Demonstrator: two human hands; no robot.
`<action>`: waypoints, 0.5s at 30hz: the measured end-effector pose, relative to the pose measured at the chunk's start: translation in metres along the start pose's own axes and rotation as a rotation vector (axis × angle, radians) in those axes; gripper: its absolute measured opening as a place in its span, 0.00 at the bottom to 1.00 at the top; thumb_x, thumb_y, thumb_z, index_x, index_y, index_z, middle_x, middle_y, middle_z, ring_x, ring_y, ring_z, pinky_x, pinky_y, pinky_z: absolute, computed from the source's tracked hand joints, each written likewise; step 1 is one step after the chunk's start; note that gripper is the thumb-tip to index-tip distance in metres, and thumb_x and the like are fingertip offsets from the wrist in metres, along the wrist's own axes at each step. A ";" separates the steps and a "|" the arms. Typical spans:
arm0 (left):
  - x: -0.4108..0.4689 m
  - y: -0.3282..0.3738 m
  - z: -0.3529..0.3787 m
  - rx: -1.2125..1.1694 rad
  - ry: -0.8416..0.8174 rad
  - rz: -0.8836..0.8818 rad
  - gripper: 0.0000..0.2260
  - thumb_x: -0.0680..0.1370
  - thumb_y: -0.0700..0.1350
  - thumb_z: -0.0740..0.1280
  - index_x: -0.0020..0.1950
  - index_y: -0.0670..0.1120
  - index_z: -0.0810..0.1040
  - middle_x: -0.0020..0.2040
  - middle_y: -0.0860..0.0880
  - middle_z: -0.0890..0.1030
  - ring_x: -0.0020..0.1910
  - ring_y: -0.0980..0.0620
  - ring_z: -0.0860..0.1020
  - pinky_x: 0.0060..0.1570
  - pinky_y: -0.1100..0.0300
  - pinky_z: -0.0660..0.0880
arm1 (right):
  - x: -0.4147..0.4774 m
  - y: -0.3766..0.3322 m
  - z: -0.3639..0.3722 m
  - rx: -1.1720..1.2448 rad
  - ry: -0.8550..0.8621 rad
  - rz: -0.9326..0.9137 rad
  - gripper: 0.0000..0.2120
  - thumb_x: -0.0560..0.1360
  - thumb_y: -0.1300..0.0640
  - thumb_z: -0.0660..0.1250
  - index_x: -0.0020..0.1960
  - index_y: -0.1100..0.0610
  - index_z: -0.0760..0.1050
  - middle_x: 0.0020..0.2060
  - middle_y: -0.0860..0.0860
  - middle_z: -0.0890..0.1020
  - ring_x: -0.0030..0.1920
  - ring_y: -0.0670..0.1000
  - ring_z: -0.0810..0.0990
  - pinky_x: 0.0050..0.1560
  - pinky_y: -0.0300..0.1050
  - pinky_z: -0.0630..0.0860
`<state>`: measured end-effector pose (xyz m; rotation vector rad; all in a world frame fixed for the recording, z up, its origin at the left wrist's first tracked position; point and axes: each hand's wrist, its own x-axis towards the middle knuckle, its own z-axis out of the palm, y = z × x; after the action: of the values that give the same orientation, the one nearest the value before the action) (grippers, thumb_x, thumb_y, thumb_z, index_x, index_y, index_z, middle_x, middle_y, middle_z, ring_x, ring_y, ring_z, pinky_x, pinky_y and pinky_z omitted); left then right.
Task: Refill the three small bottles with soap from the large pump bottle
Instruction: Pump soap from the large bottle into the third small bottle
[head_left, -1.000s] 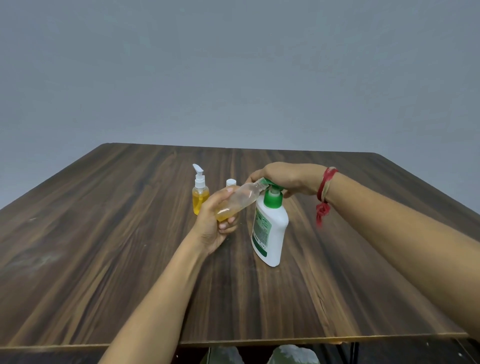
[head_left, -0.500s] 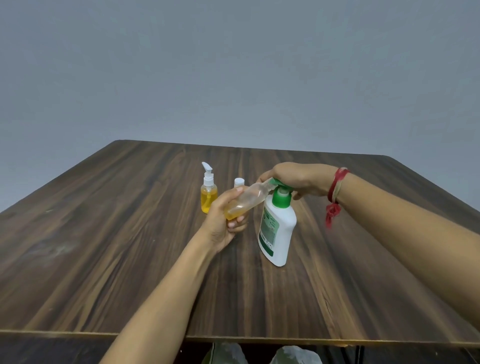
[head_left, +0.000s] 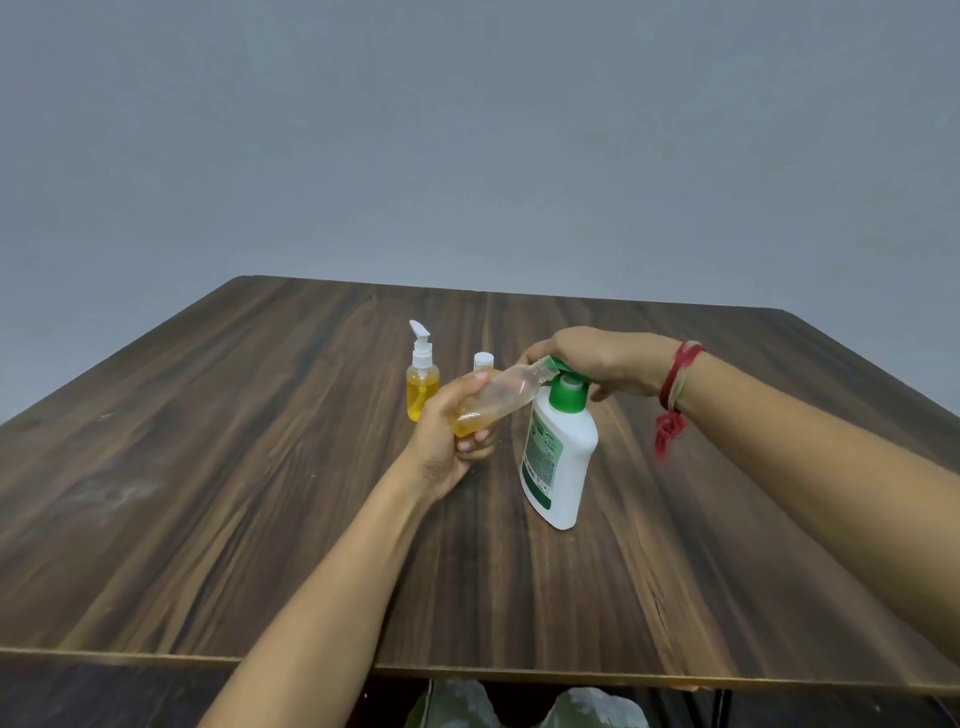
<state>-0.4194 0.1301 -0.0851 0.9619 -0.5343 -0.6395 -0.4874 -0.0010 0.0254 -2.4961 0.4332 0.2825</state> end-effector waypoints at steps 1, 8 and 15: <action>0.000 -0.001 0.000 -0.011 -0.006 0.004 0.12 0.71 0.50 0.63 0.41 0.42 0.79 0.20 0.50 0.65 0.16 0.59 0.58 0.18 0.70 0.57 | 0.000 -0.001 -0.001 -0.009 -0.002 -0.003 0.14 0.76 0.60 0.54 0.51 0.51 0.77 0.41 0.49 0.77 0.43 0.51 0.72 0.50 0.53 0.67; -0.001 0.000 0.001 0.006 -0.008 0.014 0.12 0.72 0.50 0.63 0.41 0.43 0.80 0.20 0.50 0.66 0.16 0.59 0.59 0.18 0.70 0.57 | 0.001 0.000 0.000 0.002 0.009 0.009 0.13 0.77 0.60 0.53 0.50 0.49 0.76 0.46 0.51 0.77 0.47 0.53 0.72 0.54 0.55 0.68; 0.000 -0.002 -0.002 0.019 -0.026 0.005 0.13 0.72 0.51 0.63 0.46 0.43 0.80 0.21 0.50 0.65 0.16 0.59 0.59 0.18 0.69 0.57 | 0.002 0.004 0.003 0.036 0.040 0.002 0.15 0.77 0.59 0.53 0.52 0.49 0.77 0.47 0.51 0.77 0.49 0.54 0.72 0.52 0.53 0.69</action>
<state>-0.4186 0.1306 -0.0875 0.9712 -0.5670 -0.6441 -0.4874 -0.0030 0.0204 -2.4698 0.4536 0.2238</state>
